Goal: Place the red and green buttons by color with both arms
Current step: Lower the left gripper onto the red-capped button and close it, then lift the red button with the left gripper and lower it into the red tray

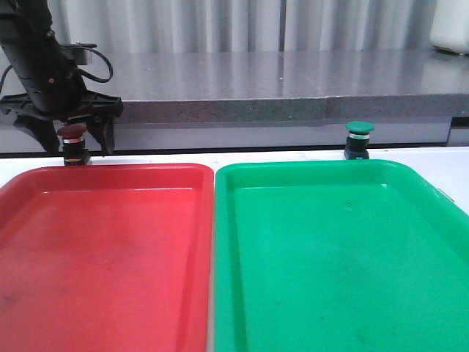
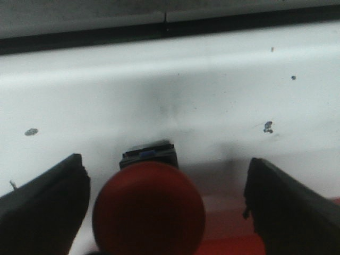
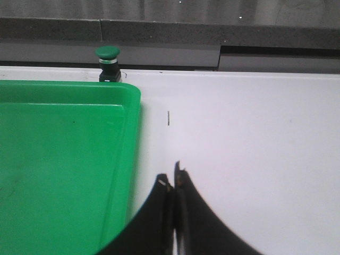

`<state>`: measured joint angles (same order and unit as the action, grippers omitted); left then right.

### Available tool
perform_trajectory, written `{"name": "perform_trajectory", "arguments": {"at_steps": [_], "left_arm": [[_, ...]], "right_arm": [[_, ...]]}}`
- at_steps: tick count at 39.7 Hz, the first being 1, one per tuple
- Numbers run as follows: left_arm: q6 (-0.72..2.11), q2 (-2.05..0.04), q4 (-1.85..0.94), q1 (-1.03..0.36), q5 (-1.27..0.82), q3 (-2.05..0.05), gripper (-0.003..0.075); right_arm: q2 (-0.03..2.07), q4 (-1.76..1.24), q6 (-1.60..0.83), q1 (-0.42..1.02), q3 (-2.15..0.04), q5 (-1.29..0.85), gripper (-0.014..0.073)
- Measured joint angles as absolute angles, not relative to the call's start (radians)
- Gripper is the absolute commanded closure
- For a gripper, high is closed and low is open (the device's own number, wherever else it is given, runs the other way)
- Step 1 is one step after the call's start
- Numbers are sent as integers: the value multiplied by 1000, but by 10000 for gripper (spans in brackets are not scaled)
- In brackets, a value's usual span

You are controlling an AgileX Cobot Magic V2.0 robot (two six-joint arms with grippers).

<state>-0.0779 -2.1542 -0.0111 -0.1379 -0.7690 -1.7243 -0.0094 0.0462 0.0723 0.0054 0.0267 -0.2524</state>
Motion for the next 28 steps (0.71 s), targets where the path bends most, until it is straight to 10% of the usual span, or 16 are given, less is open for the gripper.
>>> {"name": "perform_trajectory", "arguments": {"at_steps": [15,28], "left_arm": [[-78,-2156,-10,-142,-783,-1728,665],[-78,-2132,-10,-142,-823,-1749,689]], "right_arm": [[-9,46,72,5,27,-252,717],[-9,46,72,5,27,-252,717]]}}
